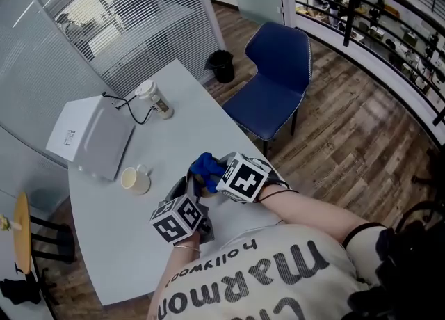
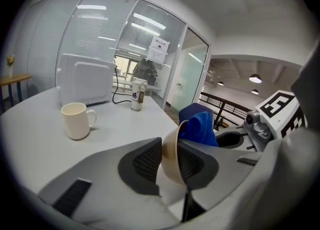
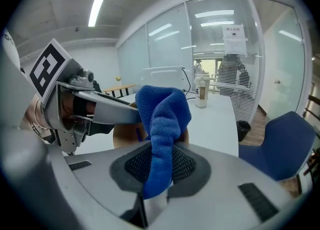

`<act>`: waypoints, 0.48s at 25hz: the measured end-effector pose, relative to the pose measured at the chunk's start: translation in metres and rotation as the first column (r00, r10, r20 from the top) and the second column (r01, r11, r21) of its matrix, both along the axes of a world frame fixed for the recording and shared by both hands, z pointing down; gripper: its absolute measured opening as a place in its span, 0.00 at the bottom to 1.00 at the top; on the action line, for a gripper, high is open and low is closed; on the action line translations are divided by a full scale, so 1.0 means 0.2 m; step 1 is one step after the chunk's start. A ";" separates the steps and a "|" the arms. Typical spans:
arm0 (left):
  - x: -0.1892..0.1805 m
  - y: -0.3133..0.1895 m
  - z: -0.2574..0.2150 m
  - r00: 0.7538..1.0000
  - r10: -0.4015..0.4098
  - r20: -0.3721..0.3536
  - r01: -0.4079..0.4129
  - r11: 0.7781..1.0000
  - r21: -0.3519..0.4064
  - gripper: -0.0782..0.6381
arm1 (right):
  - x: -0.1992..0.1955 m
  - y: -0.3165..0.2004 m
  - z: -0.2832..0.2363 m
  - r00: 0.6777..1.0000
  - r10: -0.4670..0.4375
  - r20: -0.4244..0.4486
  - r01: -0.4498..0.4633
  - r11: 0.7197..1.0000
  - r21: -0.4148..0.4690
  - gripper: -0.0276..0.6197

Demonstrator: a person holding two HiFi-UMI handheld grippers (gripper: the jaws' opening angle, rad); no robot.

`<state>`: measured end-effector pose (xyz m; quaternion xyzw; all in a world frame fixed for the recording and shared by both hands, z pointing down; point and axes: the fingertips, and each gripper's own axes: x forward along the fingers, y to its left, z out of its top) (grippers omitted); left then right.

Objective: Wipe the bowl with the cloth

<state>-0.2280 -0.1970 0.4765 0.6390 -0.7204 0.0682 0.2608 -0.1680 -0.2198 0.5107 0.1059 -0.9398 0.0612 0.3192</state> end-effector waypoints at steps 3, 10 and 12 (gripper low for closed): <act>0.00 0.01 0.03 1.000 -0.002 -0.019 0.002 1.000 -0.016 0.21 | 0.01 -0.01 0.01 1.000 0.009 -0.003 -0.009 1.000 0.008 0.14; -0.02 0.07 0.10 0.997 -0.035 -0.074 0.031 0.998 -0.053 0.21 | 0.00 0.00 0.02 1.000 0.020 0.008 -0.020 0.999 0.029 0.14; -0.03 0.09 0.14 0.992 -0.052 -0.112 0.046 0.997 -0.063 0.21 | -0.01 0.00 0.01 0.999 0.023 0.033 -0.024 0.999 0.032 0.14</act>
